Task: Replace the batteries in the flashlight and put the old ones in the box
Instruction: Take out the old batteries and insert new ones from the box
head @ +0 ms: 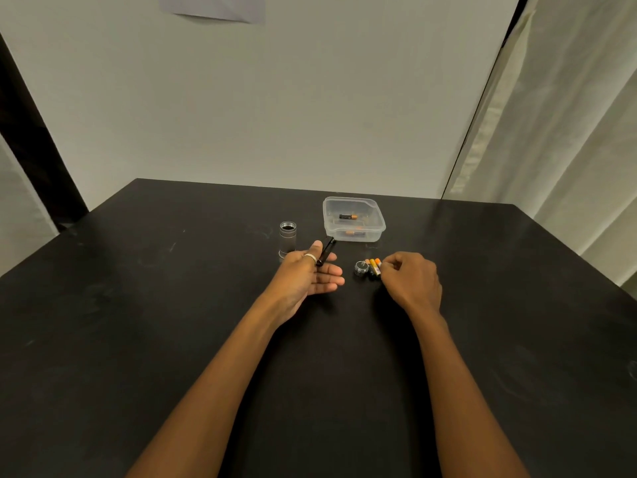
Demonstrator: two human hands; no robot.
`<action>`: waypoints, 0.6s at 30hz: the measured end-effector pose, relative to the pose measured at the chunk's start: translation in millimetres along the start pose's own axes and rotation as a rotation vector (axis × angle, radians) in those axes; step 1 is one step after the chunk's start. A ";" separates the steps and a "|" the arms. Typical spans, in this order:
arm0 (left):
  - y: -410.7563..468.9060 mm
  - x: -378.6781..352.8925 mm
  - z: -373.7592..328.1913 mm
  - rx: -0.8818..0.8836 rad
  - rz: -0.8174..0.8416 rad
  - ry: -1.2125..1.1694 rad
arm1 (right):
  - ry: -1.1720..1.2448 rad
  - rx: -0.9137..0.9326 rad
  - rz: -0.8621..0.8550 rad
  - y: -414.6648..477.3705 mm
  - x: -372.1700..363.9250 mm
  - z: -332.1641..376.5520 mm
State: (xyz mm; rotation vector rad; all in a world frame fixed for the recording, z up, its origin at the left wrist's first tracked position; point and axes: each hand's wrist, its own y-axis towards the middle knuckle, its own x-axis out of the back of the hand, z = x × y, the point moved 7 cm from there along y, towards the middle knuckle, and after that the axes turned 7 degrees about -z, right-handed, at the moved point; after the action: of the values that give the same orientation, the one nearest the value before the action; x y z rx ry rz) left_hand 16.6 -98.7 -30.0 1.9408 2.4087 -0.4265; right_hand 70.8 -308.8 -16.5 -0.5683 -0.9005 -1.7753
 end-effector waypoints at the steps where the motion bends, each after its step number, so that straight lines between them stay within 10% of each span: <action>1: 0.1 0.1 0.0 0.000 0.001 -0.001 | -0.001 0.000 -0.001 0.0 -0.1 -0.1; 18: 6.4 -8.5 -1.7 0.011 -0.007 -0.084 | 0.030 0.384 -0.147 24.9 9.5 86.0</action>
State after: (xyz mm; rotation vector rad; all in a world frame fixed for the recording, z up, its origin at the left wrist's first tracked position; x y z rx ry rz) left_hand 24.9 -105.2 -28.1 1.8792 2.3679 -0.5115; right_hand 87.5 -251.0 50.6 -0.2310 -1.2508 -1.6745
